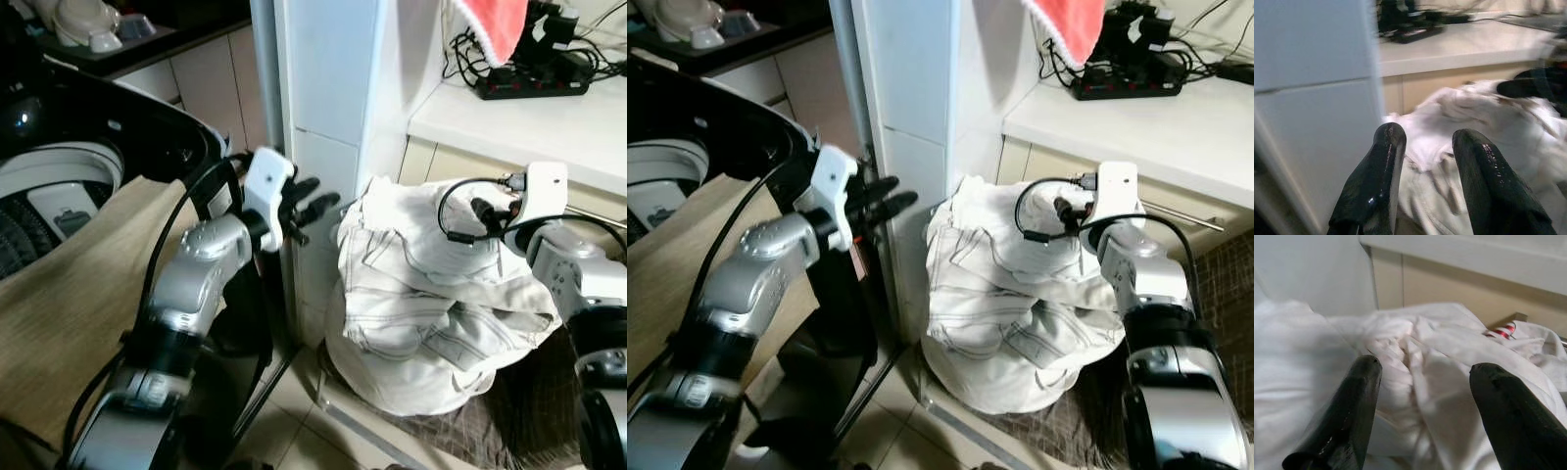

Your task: Clothes washing

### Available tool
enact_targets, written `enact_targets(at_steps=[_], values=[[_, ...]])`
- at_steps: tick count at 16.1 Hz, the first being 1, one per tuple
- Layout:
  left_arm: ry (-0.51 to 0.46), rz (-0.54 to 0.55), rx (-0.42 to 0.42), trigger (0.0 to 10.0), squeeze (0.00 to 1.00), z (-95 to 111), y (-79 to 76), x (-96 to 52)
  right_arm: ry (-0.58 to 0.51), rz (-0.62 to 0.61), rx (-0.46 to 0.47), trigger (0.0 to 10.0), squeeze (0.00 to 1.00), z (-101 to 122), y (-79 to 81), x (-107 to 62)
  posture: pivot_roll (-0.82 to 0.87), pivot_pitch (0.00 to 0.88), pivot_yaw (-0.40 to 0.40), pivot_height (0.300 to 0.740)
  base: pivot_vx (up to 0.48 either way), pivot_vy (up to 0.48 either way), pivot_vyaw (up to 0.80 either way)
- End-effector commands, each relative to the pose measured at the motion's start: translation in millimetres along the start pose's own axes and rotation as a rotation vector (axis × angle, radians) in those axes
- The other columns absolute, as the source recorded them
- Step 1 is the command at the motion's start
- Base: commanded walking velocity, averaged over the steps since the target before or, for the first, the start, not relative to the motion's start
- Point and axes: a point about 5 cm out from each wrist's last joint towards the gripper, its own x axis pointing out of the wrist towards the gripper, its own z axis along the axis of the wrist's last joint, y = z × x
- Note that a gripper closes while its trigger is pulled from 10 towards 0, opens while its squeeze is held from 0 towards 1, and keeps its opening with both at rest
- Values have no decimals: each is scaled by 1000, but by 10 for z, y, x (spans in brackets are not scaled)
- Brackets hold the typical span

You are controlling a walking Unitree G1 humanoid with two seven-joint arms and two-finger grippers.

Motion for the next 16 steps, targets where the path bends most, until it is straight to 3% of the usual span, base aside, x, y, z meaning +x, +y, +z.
enact_targets(at_steps=[1, 4, 5, 7, 8, 9, 16], values=[[3, -96, 30, 10000, 0, -8, -137, -53, 10, -33, -71, 10000, 1000, 0, -15, 43, -137, 0, 45, 740, 0, 0, 0], [0, -144, 22, 10000, 0, -11, -222, -92, 65, -69, -130, 10000, 988, -72, -34, 72, -138, 0, 46, 740, 0, 0, 0], [11, -218, 17, 10000, 0, -2, -313, -138, 156, -69, -152, 10000, 0, -183, -31, 87, -136, 0, 45, 740, 0, 0, 0], [30, -288, 16, 10000, 0, 7, -382, -177, 229, -42, -160, 10000, 0, -290, -13, 90, -136, 0, 46, 740, 0, 0, 0], [36, -314, 14, 10000, 0, 13, -408, -191, 249, -21, -147, 7882, 0, -325, 5, 92, -137, 0, 47, 740, 0, 0, 0], [36, -321, 13, 10000, 0, 17, -416, -194, 251, -14, -139, 0, 0, -332, 13, 93, -138, 0, 49, 740, 0, 0, 0], [66, -378, -4, 10000, 0, 15, -475, -232, 254, -7, -137, 0, 0, -337, 16, 102, -143, 0, 53, 740, 0, 0, 0]])
